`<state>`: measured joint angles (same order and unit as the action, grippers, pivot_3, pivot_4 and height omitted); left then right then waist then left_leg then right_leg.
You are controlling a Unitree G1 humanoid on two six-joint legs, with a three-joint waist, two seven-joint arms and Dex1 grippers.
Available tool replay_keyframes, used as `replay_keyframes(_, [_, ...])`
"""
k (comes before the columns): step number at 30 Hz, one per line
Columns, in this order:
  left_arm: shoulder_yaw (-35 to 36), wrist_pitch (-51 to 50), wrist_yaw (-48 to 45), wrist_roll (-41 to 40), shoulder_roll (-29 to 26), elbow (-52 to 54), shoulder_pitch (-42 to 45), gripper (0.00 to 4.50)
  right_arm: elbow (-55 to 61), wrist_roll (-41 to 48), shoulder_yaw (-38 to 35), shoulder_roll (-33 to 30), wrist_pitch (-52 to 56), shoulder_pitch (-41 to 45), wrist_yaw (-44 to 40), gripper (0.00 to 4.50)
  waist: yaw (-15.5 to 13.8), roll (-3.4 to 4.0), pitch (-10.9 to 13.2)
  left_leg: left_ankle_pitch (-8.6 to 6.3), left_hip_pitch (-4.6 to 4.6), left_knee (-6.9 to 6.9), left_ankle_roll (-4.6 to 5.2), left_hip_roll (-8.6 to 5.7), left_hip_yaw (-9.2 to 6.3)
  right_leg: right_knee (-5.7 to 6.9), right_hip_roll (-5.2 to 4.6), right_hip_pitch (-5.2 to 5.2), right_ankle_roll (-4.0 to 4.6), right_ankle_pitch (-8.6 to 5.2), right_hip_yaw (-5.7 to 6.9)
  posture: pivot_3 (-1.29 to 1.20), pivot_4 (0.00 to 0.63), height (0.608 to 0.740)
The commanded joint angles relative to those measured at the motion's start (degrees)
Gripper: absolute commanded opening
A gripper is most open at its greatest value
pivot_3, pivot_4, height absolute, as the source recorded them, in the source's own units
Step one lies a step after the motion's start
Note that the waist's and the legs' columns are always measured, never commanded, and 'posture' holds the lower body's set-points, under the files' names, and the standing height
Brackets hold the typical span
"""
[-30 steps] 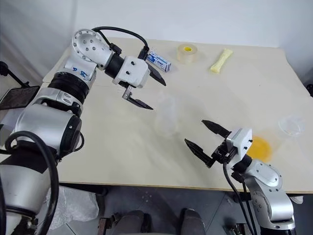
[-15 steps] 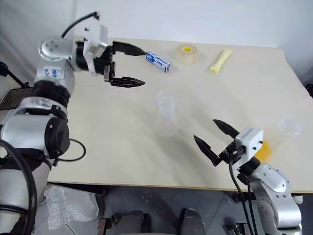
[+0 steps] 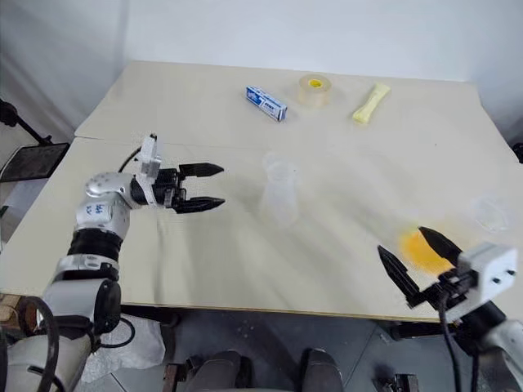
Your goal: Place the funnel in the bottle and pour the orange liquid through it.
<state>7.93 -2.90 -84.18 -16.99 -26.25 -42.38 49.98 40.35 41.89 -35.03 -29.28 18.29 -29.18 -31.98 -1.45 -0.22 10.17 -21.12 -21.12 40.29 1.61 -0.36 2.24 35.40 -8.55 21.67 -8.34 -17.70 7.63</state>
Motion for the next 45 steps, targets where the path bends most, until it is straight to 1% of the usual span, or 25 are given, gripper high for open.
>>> replay_keyframes(1, [-0.18,-0.98,-1.26,-2.89,0.4,4.35,-1.36,4.47,2.54,2.24,-5.55,3.24,-1.65,-5.01,0.86,4.5,-0.1,0.06,-0.04,0.0,0.01,0.0,0.0,0.0,0.0,-0.02,0.0,0.0,0.0,0.0,-0.03,0.0,0.15,0.74])
replay_keyframes(4, [-0.52,-0.8,-0.17,-2.98,1.53,4.75,-1.76,4.47,0.89,3.89,-8.67,7.11,-3.56,-7.32,2.31,4.5,-0.16,0.07,-0.04,0.0,0.04,-0.01,0.0,0.0,0.02,0.01,0.0,-0.02,0.0,0.0,-0.04,0.0,0.15,0.74])
replay_keyframes(6, [-0.51,-1.07,0.32,-3.35,2.21,5.49,-1.91,4.47,-1.15,3.56,-10.0,8.15,-4.88,-7.16,2.39,4.5,-0.07,0.06,-0.04,0.0,0.05,0.0,0.0,-0.01,0.01,-0.05,-0.01,-0.04,0.0,0.0,-0.11,0.0,0.15,0.74])
replay_keyframes(13, [-1.03,-1.47,1.45,-3.47,2.57,8.05,-3.82,4.47,-9.09,1.97,-12.36,6.64,-6.97,-4.05,2.04,4.5,0.1,0.11,-0.07,0.0,0.15,-0.07,0.01,0.02,0.13,-0.1,0.01,-0.04,0.02,-0.01,-0.25,0.0,0.15,0.74])
replay_keyframes(19, [-1.19,-1.81,3.18,-4.05,2.93,10.49,-5.39,4.47,-13.85,1.12,-11.89,3.7,-6.89,0.88,1.7,4.5,-0.04,0.14,-0.08,0.0,0.16,-0.07,0.01,0.05,0.14,-0.11,0.0,-0.04,0.02,-0.01,-0.29,0.0,0.15,0.74])
replay_keyframes(25, [-1.33,-2.34,4.74,-4.71,2.73,12.77,-7.11,4.47,-18.3,0.33,-10.64,-0.59,-5.02,8.58,3.46,4.5,0.11,0.15,-0.08,0.0,0.16,-0.07,0.02,0.04,0.18,-0.14,0.0,-0.05,0.02,-0.01,-0.3,0.0,0.15,0.74])
replay_keyframes(30, [-1.29,-3.38,6.24,-5.38,2.46,15.34,-8.72,4.47,-19.65,-0.12,-9.21,-2.76,-2.94,13.57,4.99,4.5,-0.03,0.15,-0.09,0.0,0.15,-0.06,0.02,0.07,0.15,-0.13,-0.02,-0.04,0.02,-0.01,-0.3,0.0,0.15,0.74])
replay_keyframes(38, [-1.25,-4.73,8.18,-6.17,1.75,18.27,-10.54,4.47,-20.42,-1.87,-6.41,-4.2,-0.9,18.3,6.01,4.5,0.13,0.16,-0.1,0.01,0.14,-0.06,0.02,0.05,0.14,-0.13,-0.01,-0.04,0.02,-0.01,-0.28,0.0,0.15,0.74])
replay_keyframes(44, [-1.39,-5.0,8.64,-6.76,1.37,19.13,-11.18,4.47,-20.18,-2.78,-5.12,-3.59,0.34,20.57,7.64,4.5,-0.05,0.17,-0.1,0.01,0.11,-0.06,0.02,0.06,0.09,-0.14,-0.03,-0.04,0.02,-0.01,-0.26,0.0,0.15,0.74])
replay_keyframes(45, [-1.41,-5.03,8.64,-6.84,1.29,19.2,-11.25,4.49,-19.88,-2.78,-5.01,-3.43,0.44,20.69,7.87,4.31,-0.02,0.17,-0.1,0.01,0.11,-0.06,0.02,0.05,0.1,-0.15,-0.03,-0.04,0.02,-0.01,-0.26,0.0,0.15,0.74])
